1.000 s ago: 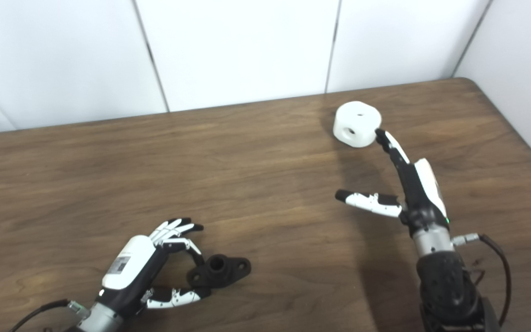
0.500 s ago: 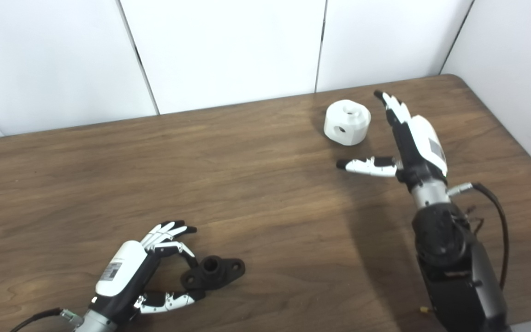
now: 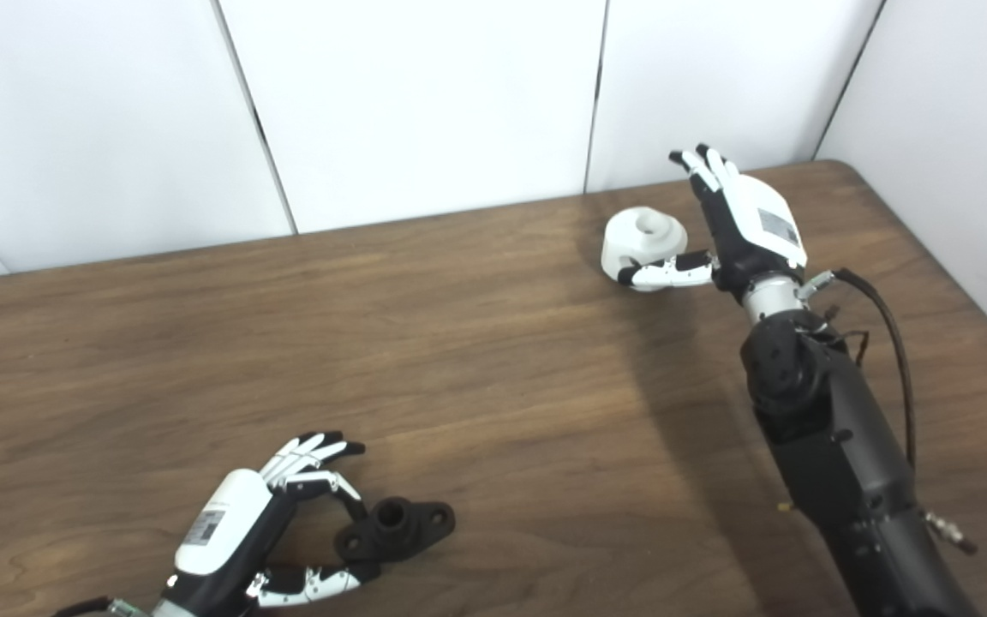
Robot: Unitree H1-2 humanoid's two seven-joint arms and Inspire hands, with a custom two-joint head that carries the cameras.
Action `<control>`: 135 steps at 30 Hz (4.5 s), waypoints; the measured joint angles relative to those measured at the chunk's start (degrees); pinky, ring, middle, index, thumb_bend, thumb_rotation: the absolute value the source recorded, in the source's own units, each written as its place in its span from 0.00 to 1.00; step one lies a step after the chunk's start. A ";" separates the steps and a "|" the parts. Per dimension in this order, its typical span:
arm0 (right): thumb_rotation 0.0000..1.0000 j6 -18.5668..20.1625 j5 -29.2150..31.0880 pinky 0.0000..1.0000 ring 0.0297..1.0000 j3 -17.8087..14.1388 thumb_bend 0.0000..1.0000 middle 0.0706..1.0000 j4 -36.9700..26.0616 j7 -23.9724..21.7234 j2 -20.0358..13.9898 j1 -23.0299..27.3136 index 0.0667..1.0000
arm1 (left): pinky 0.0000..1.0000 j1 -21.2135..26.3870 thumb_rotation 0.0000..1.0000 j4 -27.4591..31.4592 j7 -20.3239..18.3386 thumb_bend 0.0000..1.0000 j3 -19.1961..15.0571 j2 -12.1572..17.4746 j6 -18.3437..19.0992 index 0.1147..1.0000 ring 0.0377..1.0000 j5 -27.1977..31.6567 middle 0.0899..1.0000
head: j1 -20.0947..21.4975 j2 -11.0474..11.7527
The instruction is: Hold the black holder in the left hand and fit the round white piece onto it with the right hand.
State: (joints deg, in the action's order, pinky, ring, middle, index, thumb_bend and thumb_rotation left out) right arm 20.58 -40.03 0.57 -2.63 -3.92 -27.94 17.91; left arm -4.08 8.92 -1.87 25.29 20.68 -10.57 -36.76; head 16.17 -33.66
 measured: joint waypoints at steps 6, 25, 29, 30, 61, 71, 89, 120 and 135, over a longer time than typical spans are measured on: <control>0.43 3.08 -2.61 1.00 1.00 2.89 0.91 1.00 4.66 -1.28 -0.52 2.93 0.88 | 0.91 -0.02 0.04 0.16 -0.09 0.51 0.00 -0.08 0.18 0.42 0.92 -0.30 0.84 | -0.35 -0.09; 0.38 4.95 -3.69 1.00 1.00 5.12 0.84 1.00 7.31 -2.76 -0.59 5.44 0.74 | 0.90 -0.39 0.04 2.22 -1.09 0.51 0.04 -0.64 2.87 0.42 0.92 -1.40 0.84 | -0.44 0.00; 0.37 4.85 -3.51 1.00 1.00 4.88 0.84 1.00 7.33 -2.55 -0.58 5.43 0.71 | 0.90 -0.44 0.04 2.70 -1.49 0.51 0.06 -0.69 3.47 0.42 0.92 -1.54 0.84 | -0.44 0.00; 0.37 4.84 -3.48 1.00 1.00 4.80 0.84 1.00 7.33 -2.41 -0.58 5.43 0.70 | 0.90 -0.45 0.04 2.76 -1.56 0.51 0.06 -0.69 3.53 0.42 0.92 -1.55 0.84 | -0.44 0.00; 0.41 4.76 -2.89 1.00 1.00 4.47 0.81 0.99 11.35 -2.08 -1.34 6.45 0.72 | 0.90 -0.51 0.04 2.98 -1.90 0.51 0.07 -1.00 3.92 0.42 0.92 -1.51 0.84 | -0.26 0.35; 0.35 4.17 -2.22 1.00 1.00 4.47 0.81 0.95 11.48 -1.17 -1.34 6.78 0.63 | 0.89 -0.54 0.04 2.99 -1.92 0.51 0.07 -1.25 3.97 0.42 0.91 -1.53 0.84 | -0.35 0.18; 0.29 3.22 -0.92 0.99 1.00 4.52 0.77 0.94 11.66 0.26 -1.36 6.78 0.55 | 0.88 -0.55 0.04 3.84 -2.76 0.51 0.17 -1.58 5.26 0.42 0.91 -2.04 0.84 | -0.53 0.00; 0.14 -0.89 0.20 1.00 0.98 5.33 0.52 0.86 12.70 1.68 -2.80 6.90 0.45 | 0.87 -0.67 0.04 4.88 -3.54 0.52 1.01 -2.86 6.42 0.42 0.91 -3.40 0.84 | -1.23 0.00; 0.14 3.34 -2.76 1.00 0.97 7.71 0.52 0.84 -8.79 -11.60 -5.30 3.38 0.45 | 0.85 0.00 0.05 4.95 -3.43 0.52 2.15 -4.10 6.54 0.42 0.89 -7.34 0.81 | -4.21 -1.40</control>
State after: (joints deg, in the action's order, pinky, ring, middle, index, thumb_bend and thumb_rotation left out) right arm 23.91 -42.79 8.28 -11.42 -15.52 -33.24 21.30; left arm -4.08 13.87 -5.29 27.44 16.58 -4.03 -44.09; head 11.96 -35.07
